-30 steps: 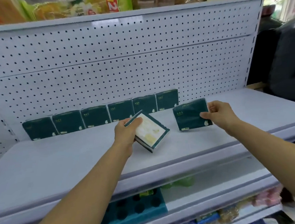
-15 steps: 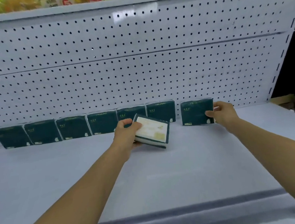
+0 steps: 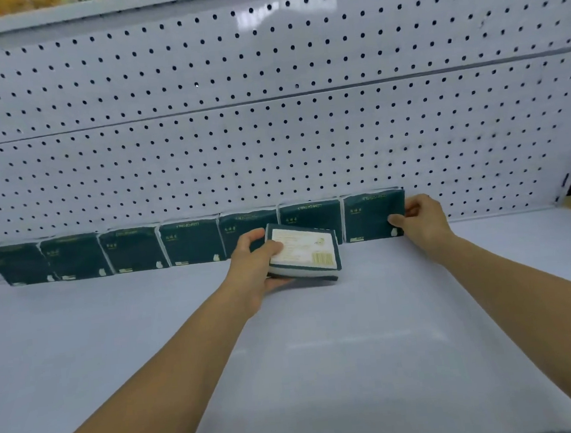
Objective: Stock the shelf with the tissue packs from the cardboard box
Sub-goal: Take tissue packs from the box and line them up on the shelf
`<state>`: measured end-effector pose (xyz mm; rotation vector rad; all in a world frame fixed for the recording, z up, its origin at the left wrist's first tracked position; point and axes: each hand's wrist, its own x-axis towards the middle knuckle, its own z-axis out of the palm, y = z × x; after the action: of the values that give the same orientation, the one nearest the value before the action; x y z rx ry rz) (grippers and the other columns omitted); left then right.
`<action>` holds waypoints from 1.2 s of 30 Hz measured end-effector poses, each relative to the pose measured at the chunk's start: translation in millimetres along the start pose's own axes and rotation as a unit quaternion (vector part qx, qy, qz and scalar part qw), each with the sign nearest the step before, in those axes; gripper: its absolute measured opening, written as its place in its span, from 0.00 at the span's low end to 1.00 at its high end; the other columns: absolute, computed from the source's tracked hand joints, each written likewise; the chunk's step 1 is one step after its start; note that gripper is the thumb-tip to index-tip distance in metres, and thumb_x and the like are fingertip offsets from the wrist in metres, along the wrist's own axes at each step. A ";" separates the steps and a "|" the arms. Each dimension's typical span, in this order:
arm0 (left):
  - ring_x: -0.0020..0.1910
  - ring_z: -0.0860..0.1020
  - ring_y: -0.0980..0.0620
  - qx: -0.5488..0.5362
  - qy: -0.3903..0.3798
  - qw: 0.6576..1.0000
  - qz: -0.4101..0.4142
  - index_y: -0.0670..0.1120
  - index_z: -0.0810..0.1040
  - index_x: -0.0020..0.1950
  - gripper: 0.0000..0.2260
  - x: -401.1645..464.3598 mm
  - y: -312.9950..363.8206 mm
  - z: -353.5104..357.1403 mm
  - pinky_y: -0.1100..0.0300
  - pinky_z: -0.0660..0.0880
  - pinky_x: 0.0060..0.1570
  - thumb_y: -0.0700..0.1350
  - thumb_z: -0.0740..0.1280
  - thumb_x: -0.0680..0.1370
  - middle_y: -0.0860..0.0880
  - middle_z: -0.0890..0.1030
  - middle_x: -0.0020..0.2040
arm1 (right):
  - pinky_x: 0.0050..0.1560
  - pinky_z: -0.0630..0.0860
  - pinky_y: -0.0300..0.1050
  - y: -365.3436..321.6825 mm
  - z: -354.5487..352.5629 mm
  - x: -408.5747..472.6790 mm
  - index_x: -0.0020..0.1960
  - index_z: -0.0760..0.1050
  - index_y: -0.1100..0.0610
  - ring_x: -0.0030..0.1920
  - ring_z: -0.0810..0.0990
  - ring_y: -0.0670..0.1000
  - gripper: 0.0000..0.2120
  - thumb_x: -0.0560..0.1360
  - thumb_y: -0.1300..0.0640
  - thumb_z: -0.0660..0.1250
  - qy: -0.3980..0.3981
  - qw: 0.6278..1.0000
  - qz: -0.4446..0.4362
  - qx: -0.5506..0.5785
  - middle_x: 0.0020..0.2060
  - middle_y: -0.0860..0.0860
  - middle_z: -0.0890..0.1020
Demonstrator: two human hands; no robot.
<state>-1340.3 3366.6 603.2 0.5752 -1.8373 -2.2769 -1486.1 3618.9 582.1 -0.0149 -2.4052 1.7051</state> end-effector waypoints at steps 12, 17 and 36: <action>0.53 0.77 0.46 -0.011 -0.022 1.000 0.006 0.48 0.70 0.66 0.14 -12.9 9.6 35.2 0.51 0.82 0.37 0.40 0.64 0.81 0.44 0.75 0.59 | 0.58 0.71 0.49 -18.7 -6.5 -59.4 0.64 0.71 0.50 0.63 0.70 0.50 0.30 0.66 0.49 0.77 -0.163 0.793 -0.506 -0.297 0.64 0.47 0.73; 0.38 0.82 0.42 0.000 -0.029 0.999 -0.021 0.43 0.76 0.57 0.25 -28.4 17.3 44.5 0.50 0.82 0.37 0.63 0.52 0.82 0.41 0.77 0.52 | 0.51 0.77 0.45 -30.5 -19.8 -73.0 0.58 0.76 0.48 0.48 0.81 0.46 0.18 0.70 0.52 0.76 -0.217 0.950 -0.223 -0.018 0.45 0.50 0.83; 0.68 0.68 0.51 0.550 -0.011 0.734 0.399 0.50 0.67 0.72 0.24 12.8 -15.6 117.7 0.56 0.64 0.67 0.49 0.69 0.77 0.52 0.70 0.69 | 0.44 0.77 0.42 28.3 -140.1 -17.6 0.59 0.78 0.53 0.51 0.80 0.55 0.15 0.74 0.65 0.70 -0.064 0.996 -0.057 0.030 0.51 0.55 0.82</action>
<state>-1396.2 3472.2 605.8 -0.1849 -2.5784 -0.5207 -1449.0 3757.2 597.6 0.2419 -2.3903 1.7744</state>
